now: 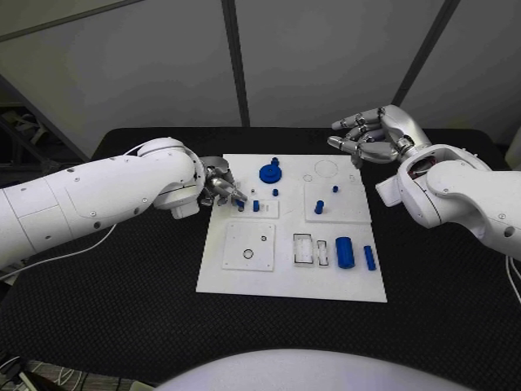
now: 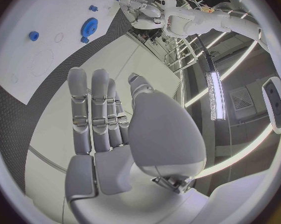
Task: Assemble the parts on the task board
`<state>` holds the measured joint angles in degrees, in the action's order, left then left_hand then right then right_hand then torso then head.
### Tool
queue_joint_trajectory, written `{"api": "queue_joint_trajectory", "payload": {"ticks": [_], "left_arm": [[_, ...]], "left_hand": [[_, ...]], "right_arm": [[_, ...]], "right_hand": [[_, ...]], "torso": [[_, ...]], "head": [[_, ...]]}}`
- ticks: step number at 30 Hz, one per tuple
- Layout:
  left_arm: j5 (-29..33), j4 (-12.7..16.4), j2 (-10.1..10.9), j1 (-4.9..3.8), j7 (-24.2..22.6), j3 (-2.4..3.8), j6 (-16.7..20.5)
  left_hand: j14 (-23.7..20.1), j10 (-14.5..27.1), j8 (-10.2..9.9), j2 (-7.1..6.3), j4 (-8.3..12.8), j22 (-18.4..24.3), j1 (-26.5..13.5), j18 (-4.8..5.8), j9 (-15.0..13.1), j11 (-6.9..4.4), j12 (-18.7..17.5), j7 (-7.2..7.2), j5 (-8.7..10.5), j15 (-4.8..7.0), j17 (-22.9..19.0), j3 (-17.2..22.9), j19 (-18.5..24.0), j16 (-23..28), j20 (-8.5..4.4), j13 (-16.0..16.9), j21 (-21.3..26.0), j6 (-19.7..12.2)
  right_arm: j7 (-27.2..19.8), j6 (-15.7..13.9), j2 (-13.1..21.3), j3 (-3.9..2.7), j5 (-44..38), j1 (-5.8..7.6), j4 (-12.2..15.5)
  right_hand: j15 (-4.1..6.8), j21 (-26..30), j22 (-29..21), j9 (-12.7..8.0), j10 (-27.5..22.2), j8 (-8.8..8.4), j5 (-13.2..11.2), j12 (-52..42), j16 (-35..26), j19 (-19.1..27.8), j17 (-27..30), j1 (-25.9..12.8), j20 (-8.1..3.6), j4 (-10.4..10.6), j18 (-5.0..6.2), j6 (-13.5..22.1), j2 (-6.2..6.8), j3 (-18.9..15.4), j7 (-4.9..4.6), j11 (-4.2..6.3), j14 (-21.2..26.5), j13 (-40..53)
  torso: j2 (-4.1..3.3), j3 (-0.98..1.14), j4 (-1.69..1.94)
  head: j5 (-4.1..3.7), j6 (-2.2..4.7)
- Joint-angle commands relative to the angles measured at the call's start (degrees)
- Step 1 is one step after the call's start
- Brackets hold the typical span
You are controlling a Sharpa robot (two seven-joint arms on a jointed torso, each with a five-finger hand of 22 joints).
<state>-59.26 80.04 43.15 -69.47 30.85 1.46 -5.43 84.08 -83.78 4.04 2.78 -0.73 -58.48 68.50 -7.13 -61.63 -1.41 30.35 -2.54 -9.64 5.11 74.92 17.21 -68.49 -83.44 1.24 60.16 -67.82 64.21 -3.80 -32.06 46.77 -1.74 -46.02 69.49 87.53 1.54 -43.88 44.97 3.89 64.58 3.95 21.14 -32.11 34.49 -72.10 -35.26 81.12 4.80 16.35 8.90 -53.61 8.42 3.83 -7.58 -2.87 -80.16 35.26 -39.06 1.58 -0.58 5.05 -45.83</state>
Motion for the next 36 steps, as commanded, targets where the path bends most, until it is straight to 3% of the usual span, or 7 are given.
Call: {"api": "queue_joint_trajectory", "payload": {"ticks": [1, 18, 36], "left_arm": [[-1.2, 0.5, 0.2, 0.18, 1.1, -0.08, -0.3], [-1.5, 1.6, 1.0, 0.25, 2.0, -0.09, -2.0], [-1.6, 1.1, 0.3, 0.35, 2.1, -0.1, -2.9]], "left_hand": [[3.9, -1.6, 0.4, -0.12, 9.7, -0.1, -0.1, -0.17, 0.0, -0.22, 0.4, 0.15, -0.08, 0.39, 6.3, 10.2, -0.2, -0.2, -0.07, 0.1, -0.3, 0.6], [3.9, -1.7, 0.5, -0.64, 10.0, -0.1, -0.4, -0.18, -0.3, -0.25, 0.3, 0.19, -0.65, 0.4, 6.4, 11.2, -0.2, -0.3, -0.11, 0.0, -0.2, 0.9], [3.9, -1.7, 0.5, -0.64, 10.0, -0.1, -0.4, -0.18, -0.3, -0.25, 0.3, 0.19, -0.65, 0.4, 6.4, 11.2, -0.2, -0.3, -0.11, 0.0, -0.2, 0.9]], "right_arm": [[-0.2, 0.4, -0.1, -0.04, -0.1, 0.11, 0.0], [-0.2, 0.4, -0.2, -0.03, -0.1, 0.11, -0.2], [-0.2, 0.5, -0.3, -0.03, -0.1, 0.11, -0.2]], "right_hand": [[0.01, 0.0, -0.1, -0.1, 0.3, -0.25, 0.1, -0.3, 0.2, -0.4, -0.1, -0.1, -0.14, 0.2, -0.04, 0.2, -0.38, -0.2, -0.03, 0.05, -0.3, -0.1], [0.0, 0.1, 0.0, 0.0, 0.3, -0.23, 0.1, -0.3, 0.2, -0.5, -0.2, -0.3, -0.14, 0.2, -0.05, 0.2, -0.44, -0.3, -0.03, 0.03, -0.3, -0.1], [0.0, 0.1, 0.0, 0.0, 0.3, -0.23, 0.1, -0.3, 0.2, -0.5, -0.2, -0.3, -0.14, 0.2, -0.05, 0.2, -0.44, -0.3, -0.03, 0.03, -0.3, -0.1]], "torso": [[0.04, 0.01, 0.05], [0.06, 0.01, 0.05], [0.04, 0.07, 0.0]], "head": [[0.05, -0.16], [0.1, -0.4], [0.05, -0.58]]}}
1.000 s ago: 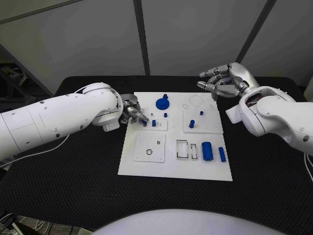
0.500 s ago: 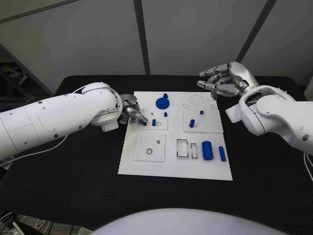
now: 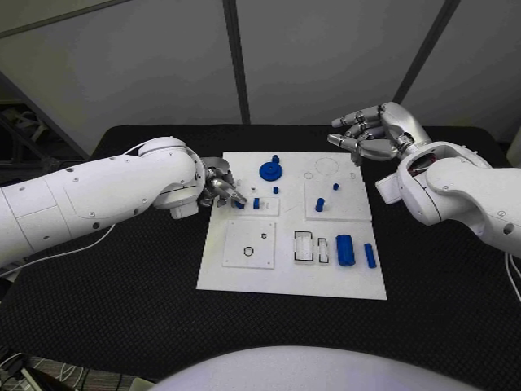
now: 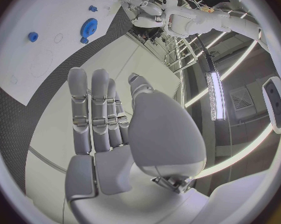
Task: Assemble the parts on the task board
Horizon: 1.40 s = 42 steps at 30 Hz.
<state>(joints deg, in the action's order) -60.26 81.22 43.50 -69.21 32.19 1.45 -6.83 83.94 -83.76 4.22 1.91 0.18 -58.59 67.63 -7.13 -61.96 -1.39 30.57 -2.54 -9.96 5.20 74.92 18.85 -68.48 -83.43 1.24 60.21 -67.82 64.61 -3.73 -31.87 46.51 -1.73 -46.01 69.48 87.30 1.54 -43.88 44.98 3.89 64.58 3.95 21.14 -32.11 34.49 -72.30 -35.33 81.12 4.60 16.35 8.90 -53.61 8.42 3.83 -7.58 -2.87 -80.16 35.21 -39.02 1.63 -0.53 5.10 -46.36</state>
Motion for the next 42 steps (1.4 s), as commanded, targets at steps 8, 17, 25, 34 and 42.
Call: {"api": "queue_joint_trajectory", "payload": {"ticks": [8, 17, 25, 34, 42], "left_arm": [[-0.6, -0.5, -0.5, 0.11, 1.0, -0.11, -2.2], [-0.5, -1.5, -1.2, 0.11, 1.2, -0.37, -2.3], [-0.5, -2.1, -1.6, 0.11, 1.4, -0.54, -2.3], [-0.5, -2.4, -1.9, 0.11, 1.5, -0.61, -2.5], [-0.8, -2.8, -2.1, 0.16, 1.9, -0.64, -1.9]], "left_hand": [[4.0, -1.7, 0.3, 0.09, 9.2, 0.0, 0.3, -0.18, -0.1, -0.27, 0.2, 0.19, -0.5, 0.32, 6.5, 9.9, -0.2, -0.4, -0.12, 0.0, -0.2, 0.6], [4.2, -2.4, 0.6, -0.63, 6.0, -0.3, -3.3, -0.13, -0.8, -0.62, 0.8, 0.84, 2.45, 0.45, 7.1, 9.5, -0.4, -0.9, -0.16, 0.3, -0.2, 1.6], [4.3, -2.8, 0.6, -3.4, 1.9, -0.6, -5.5, -0.07, -1.5, -1.16, 0.9, 1.51, 7.03, 0.83, 7.3, 7.5, -0.8, -1.0, -0.52, 0.4, -0.1, 2.5], [4.3, -2.8, 0.6, -4.5, -0.1, -0.7, -6.0, -0.02, -1.7, -1.25, 1.0, 1.66, 7.18, 0.96, 7.4, 6.3, -1.0, -1.1, -0.69, 0.4, -0.1, 3.0], [4.4, -3.0, 0.5, -7.13, -5.0, -1.1, -7.3, 0.08, -1.9, -1.51, 1.6, 1.96, 7.2, 1.09, 7.7, 3.8, -1.4, -1.3, -0.85, 0.8, -0.2, 4.0]], "right_arm": [[-0.3, 0.3, 0.0, -0.04, -0.1, 0.12, 0.1], [-0.3, 0.3, 0.0, -0.04, -0.1, 0.12, 0.1], [-0.3, 0.4, 0.1, -0.04, -0.1, 0.12, 0.1], [-0.3, 0.4, 0.2, -0.04, -0.1, 0.12, 0.1], [-0.3, 0.4, 0.2, -0.04, -0.1, 0.12, 0.2]], "right_hand": [[0.0, 0.1, 0.0, 0.0, 0.3, -0.24, 0.1, -0.3, 0.2, -0.3, -0.1, -0.3, 0.07, 0.2, -0.05, 0.1, -0.44, -0.3, -0.03, 0.03, -0.3, -0.1], [0.0, 0.1, 0.0, 0.0, 0.3, -0.24, 0.1, -0.3, 0.2, -0.3, -0.1, -0.3, 0.07, 0.2, -0.05, 0.1, -0.44, -0.3, -0.03, 0.03, -0.3, -0.1], [0.0, 0.1, 0.0, 0.0, 0.3, -0.24, 0.1, -0.3, 0.2, -0.3, -0.1, -0.3, 0.07, 0.2, -0.05, 0.1, -0.44, -0.3, -0.03, 0.03, -0.3, -0.1], [0.0, 0.3, -0.2, 0.0, 0.2, -0.23, 0.0, -0.4, 0.1, -0.2, -0.3, -0.5, 0.07, 0.2, -0.02, 0.2, -0.49, -0.3, -0.03, 0.03, -0.3, -0.1], [0.0, 0.3, -0.2, 0.0, 0.2, -0.23, 0.0, -0.4, 0.1, -0.2, -0.3, -0.5, 0.07, 0.2, -0.02, 0.2, -0.49, -0.3, -0.03, 0.03, -0.3, -0.1]], "torso": [[0.0, 0.0, -0.01], [0.0, 0.0, -0.04], [-0.01, 0.02, -0.03], [0.01, -0.02, -0.01], [0.02, 0.0, 0.01]], "head": [[-0.1, -0.02], [-0.14, -0.07], [-0.27, -0.13], [-0.34, -0.17], [-0.38, -0.15]]}}
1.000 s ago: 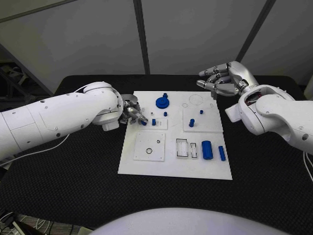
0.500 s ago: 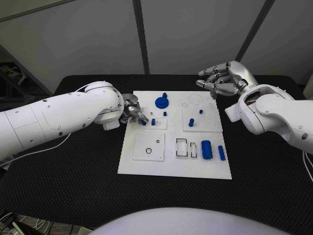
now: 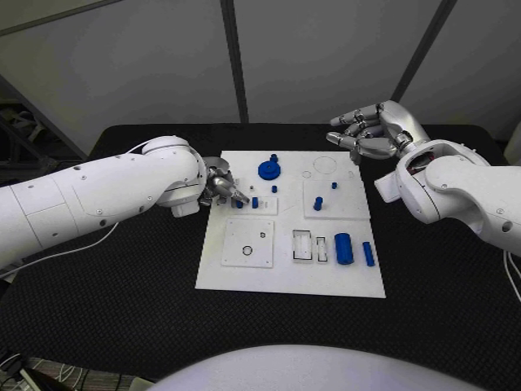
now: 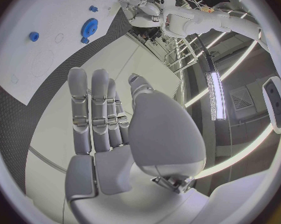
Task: Assemble the parts on the task board
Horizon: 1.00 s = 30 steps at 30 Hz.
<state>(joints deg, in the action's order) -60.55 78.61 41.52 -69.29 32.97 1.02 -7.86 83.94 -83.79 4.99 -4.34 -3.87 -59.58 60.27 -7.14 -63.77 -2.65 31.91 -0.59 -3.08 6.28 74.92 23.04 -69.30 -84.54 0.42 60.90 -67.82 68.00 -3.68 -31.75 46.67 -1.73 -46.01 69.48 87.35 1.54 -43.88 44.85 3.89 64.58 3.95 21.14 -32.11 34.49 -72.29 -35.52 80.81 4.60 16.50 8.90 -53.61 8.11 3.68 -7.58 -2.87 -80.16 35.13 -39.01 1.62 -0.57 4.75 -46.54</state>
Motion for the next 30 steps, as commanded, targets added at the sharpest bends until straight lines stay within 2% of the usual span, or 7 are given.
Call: {"api": "queue_joint_trajectory", "payload": {"ticks": [1, 13, 17, 22, 26, 30], "left_arm": [[-0.7, -0.2, -0.1, 0.25, 1.1, -0.21, -0.8], [-1.4, -0.6, 0.1, 0.32, 0.7, -0.18, 1.0], [-1.4, -0.4, 0.5, 0.33, 0.2, -0.07, 2.0], [-1.4, -0.2, 0.7, 0.33, -0.3, 0.31, 3.9], [-1.4, -0.1, 0.7, 0.33, -0.7, 0.65, 5.2], [0.1, 0.0, 0.9, 0.33, -1.4, 1.19, 6.9]], "left_hand": [[4.4, -3.0, -0.3, -1.18, -1.5, -0.2, 0.1, 0.1, -0.1, -0.28, 0.2, 0.02, 0.33, 0.02, 7.7, -0.5, -0.6, -0.2, -0.05, 0.1, -0.2, 0.6], [4.3, -2.9, -0.8, -5.48, -10.4, -0.4, 2.9, 0.15, -0.4, -0.25, -0.4, 0.02, 0.32, 0.1, 7.3, -3.5, -0.8, 0.0, -0.13, -0.2, 0.0, 1.3], [4.2, -2.8, -0.9, -6.41, -12.5, -0.3, 3.5, 0.11, -0.5, -0.13, -0.9, -0.17, 0.34, 0.05, 7.1, -5.0, -0.7, 0.2, -0.14, -0.4, 0.2, 1.3], [4.1, -2.8, -1.1, -5.88, -12.8, -0.2, 2.9, 0.07, -0.7, 0.12, -1.4, -0.44, 0.3, -0.05, 6.7, -10.0, -0.6, 0.6, -0.07, -0.6, 0.5, 1.1], [4.1, -2.8, -1.1, -4.51, -12.8, -0.2, 2.1, 0.04, -0.7, 0.14, -1.4, -0.49, 0.31, -0.08, 6.6, -15.2, -0.7, 0.6, -0.05, -0.6, 0.6, 0.9], [4.0, -2.7, -1.2, -3.48, -12.8, 0.1, 1.4, -0.01, -0.8, 0.24, -2.0, -0.59, 0.32, -0.08, 6.2, -18.4, -0.5, 1.0, -0.02, -0.9, 0.9, 0.5]], "right_arm": [[-0.3, 0.2, 0.0, -0.04, -0.1, 0.12, 0.1], [-0.4, 0.2, 0.2, -0.04, -0.1, 0.11, 0.2], [-0.5, 0.2, 0.2, -0.04, -0.1, 0.11, 0.2], [-0.5, 0.2, 0.2, -0.04, -0.1, 0.11, 0.1], [-0.6, 0.0, 0.2, -0.04, -0.1, 0.11, 0.1], [-0.6, 0.0, 0.1, -0.04, -0.1, 0.1, 0.0]], "right_hand": [[0.0, 0.3, -0.1, 0.0, 0.2, -0.23, 0.0, -0.4, 0.1, -0.2, -0.1, -0.2, 0.06, 0.0, -0.01, 0.2, -0.19, -0.2, -0.04, 0.03, -0.3, -0.1], [-0.01, 0.8, -0.5, 0.0, 0.2, -0.24, 0.0, -0.4, 0.1, -0.1, -0.1, -0.3, 0.07, 0.0, 0.06, 0.2, -0.17, -0.2, -0.04, 0.02, -0.2, -0.1], [-0.03, 1.0, -0.7, 0.0, 0.1, -0.24, 0.0, -0.4, 0.1, 0.0, -0.2, -0.4, 0.08, 0.0, 0.09, 0.2, -0.09, -0.3, -0.06, 0.0, -0.2, -0.1], [-0.05, 1.4, -1.0, -0.1, 0.1, -0.25, 0.0, -0.4, 0.0, 0.1, -0.2, -0.5, 0.09, 0.0, 0.15, 0.2, -0.08, -0.4, -0.07, -0.02, -0.1, -0.2], [-0.09, 1.9, -1.5, -0.1, 0.0, -0.25, -0.1, -0.4, -0.1, 0.3, -0.3, -0.8, 0.11, 0.1, 0.22, 0.2, -0.14, -0.4, -0.1, -0.07, 0.0, -0.2], [-0.11, 2.2, -1.7, -0.1, -0.1, -0.25, -0.1, -0.4, -0.2, 0.4, -0.4, -0.9, 0.13, 0.1, 0.25, 0.2, -0.18, -0.4, -0.12, -0.09, 0.1, -0.3]], "torso": [[0.01, 0.01, 0.04], [0.01, -0.04, 0.02], [-0.01, -0.04, 0.04], [0.03, -0.01, -0.18], [0.04, -0.04, -0.09], [0.06, -0.02, 0.06]], "head": [[-0.03, 0.04], [0.03, 0.21], [0.12, 0.29], [0.11, 0.37], [-0.25, 0.46], [-0.32, 0.62]]}}
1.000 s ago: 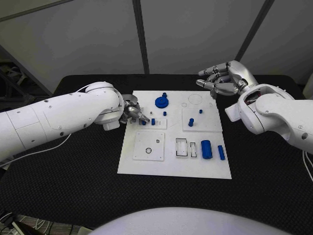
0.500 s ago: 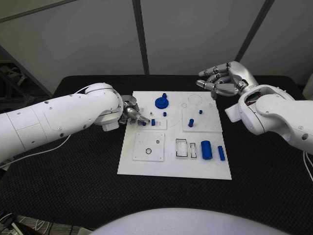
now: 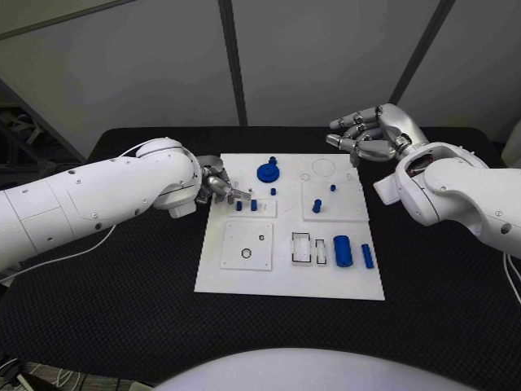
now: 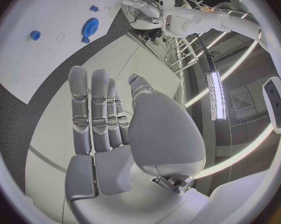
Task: Assemble the parts on the task board
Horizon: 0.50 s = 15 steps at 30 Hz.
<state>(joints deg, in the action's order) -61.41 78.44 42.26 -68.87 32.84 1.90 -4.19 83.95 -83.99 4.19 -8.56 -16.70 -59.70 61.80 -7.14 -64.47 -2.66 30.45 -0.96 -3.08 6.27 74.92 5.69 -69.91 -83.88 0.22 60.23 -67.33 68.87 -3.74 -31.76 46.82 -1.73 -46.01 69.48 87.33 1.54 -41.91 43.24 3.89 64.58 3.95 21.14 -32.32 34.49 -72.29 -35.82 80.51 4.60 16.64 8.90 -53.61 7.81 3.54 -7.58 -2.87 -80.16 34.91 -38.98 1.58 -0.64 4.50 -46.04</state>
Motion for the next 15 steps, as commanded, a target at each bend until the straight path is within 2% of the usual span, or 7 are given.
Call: {"api": "queue_joint_trajectory", "payload": {"ticks": [1, 2, 4, 7, 9, 11, 15], "left_arm": [[1.7, 0.2, 0.2, -0.09, -1.8, 0.43, 3.8], [2.7, 0.2, 0.4, -0.09, -2.4, 0.54, 4.5], [5.8, 0.4, 0.9, -0.09, -4.1, 0.82, 6.7], [9.7, 0.4, 1.4, -0.1, -7.0, 1.19, 9.5], [11.4, 0.3, 1.6, -0.12, -8.9, 1.32, 10.9], [12.8, 0.0, 1.4, -0.15, -11.9, 1.41, 12.2], [13.6, -0.2, 0.5, -0.18, -16.8, 1.26, 13.9]], "left_hand": [[3.9, -2.3, -0.4, 0.9, 0.0, 0.4, -0.2, -0.07, -0.1, 0.3, -1.1, -0.28, 0.32, -0.09, 5.8, -1.7, 0.2, 0.6, 0.18, -0.5, 0.7, -0.5], [3.7, -1.9, -0.5, 0.99, 0.0, 1.2, -0.3, -0.22, 0.0, 0.38, -2.8, -0.41, 0.35, -0.2, 5.0, -2.4, 0.8, 1.2, 0.23, -1.3, 1.3, -1.0], [1.9, 2.3, -0.5, 1.23, 0.0, 6.7, -0.4, -1.11, 0.7, 1.08, -14.0, -1.39, 0.36, -1.32, -0.2, -4.9, 5.0, 5.4, 0.93, -6.6, 6.1, -4.6], [0.0, 5.7, -0.7, 1.89, -0.1, 11.9, 1.2, -2.02, 2.5, 2.49, -16.0, -2.86, 0.35, -2.64, -4.6, -8.1, 9.2, 9.2, 1.97, -7.7, 11.2, -8.8], [-6.3, 10.0, -0.5, 2.56, 0.3, 16.1, 3.9, -2.31, 5.5, 4.25, -18.6, -4.39, 0.09, -4.34, -16.3, -9.1, 13.9, 19.9, 3.0, -9.2, 16.3, -12.4], [-15.0, 13.1, -0.9, 4.76, 1.8, 18.1, 9.5, -2.05, 9.7, 5.5, -20.8, -5.57, 0.21, -5.69, -30.4, -8.5, 16.6, 33.5, 4.16, -11.3, 20.0, -13.6], [-22.0, 17.2, -0.9, 6.91, 5.2, 22.0, 18.5, -1.47, 16.5, 7.28, -25.2, -7.23, 0.11, -7.78, -35.6, -6.9, 21.6, 41.7, 5.89, -16.9, 27.1, -14.4]], "right_arm": [[-0.5, 0.0, -0.1, -0.04, -0.1, 0.11, 0.0], [-0.5, 0.0, -0.1, -0.04, -0.1, 0.1, 0.0], [-0.5, 0.0, -0.1, -0.04, -0.1, 0.1, 0.0], [-0.5, 0.0, -0.1, -0.04, -0.1, 0.1, 0.0], [-0.4, 0.0, -0.1, -0.04, -0.1, 0.1, -0.1], [-0.4, 0.0, -0.1, -0.04, -0.1, 0.1, -0.1], [-0.3, -0.1, -0.1, -0.04, -0.1, 0.11, -0.1]], "right_hand": [[-0.11, 0.2, 0.0, -0.1, -0.1, -0.25, -0.1, -0.2, -0.2, 0.4, -0.1, -0.6, 0.13, 0.0, 0.25, 0.2, 0.13, -0.3, -0.12, -0.09, 0.1, -0.1], [-0.11, 0.2, 0.0, -0.1, -0.1, -0.25, -0.1, -0.2, -0.2, 0.4, -0.1, -0.6, 0.13, 0.0, 0.25, 0.2, 0.13, -0.3, -0.12, -0.09, 0.1, -0.1], [-0.12, 0.4, -0.2, -0.1, -0.1, -0.25, -0.1, -0.2, -0.3, 0.5, -0.1, -0.7, 0.14, 0.0, 0.28, 0.3, 0.1, -0.3, -0.13, -0.1, 0.1, -0.1], [-0.12, 0.4, -0.2, -0.1, -0.1, -0.25, -0.1, -0.2, -0.3, 0.5, -0.1, -0.7, 0.14, 0.0, 0.28, 0.3, 0.1, -0.3, -0.13, -0.1, 0.1, -0.1], [-0.12, 0.4, -0.2, -0.1, -0.1, -0.25, -0.1, -0.2, -0.3, 0.5, -0.1, -0.7, 0.14, 0.0, 0.28, 0.3, 0.1, -0.3, -0.13, -0.1, 0.1, -0.1], [-0.12, 0.4, -0.2, -0.1, -0.1, -0.25, -0.1, -0.2, -0.3, 0.5, -0.1, -0.7, 0.14, 0.0, 0.28, 0.3, 0.1, -0.3, -0.13, -0.1, 0.1, -0.1], [-0.13, 0.5, -0.3, -0.1, -0.2, -0.26, -0.1, -0.2, -0.3, 0.6, -0.1, -0.7, 0.14, -0.1, 0.29, 0.3, 0.08, -0.3, -0.14, -0.1, 0.2, -0.1]], "torso": [[0.06, 0.02, 0.16], [0.06, 0.03, 0.18], [0.03, 0.11, 0.16], [-0.02, 0.07, 0.19], [0.01, 0.07, 0.24], [-0.04, 0.11, 0.18], [-0.1, 0.11, 0.01]], "head": [[-0.07, 0.11], [-0.05, 0.09], [0.04, 0.18], [-0.11, 0.37], [-0.26, 0.38], [-0.34, 0.52], [-0.56, 0.83]]}}
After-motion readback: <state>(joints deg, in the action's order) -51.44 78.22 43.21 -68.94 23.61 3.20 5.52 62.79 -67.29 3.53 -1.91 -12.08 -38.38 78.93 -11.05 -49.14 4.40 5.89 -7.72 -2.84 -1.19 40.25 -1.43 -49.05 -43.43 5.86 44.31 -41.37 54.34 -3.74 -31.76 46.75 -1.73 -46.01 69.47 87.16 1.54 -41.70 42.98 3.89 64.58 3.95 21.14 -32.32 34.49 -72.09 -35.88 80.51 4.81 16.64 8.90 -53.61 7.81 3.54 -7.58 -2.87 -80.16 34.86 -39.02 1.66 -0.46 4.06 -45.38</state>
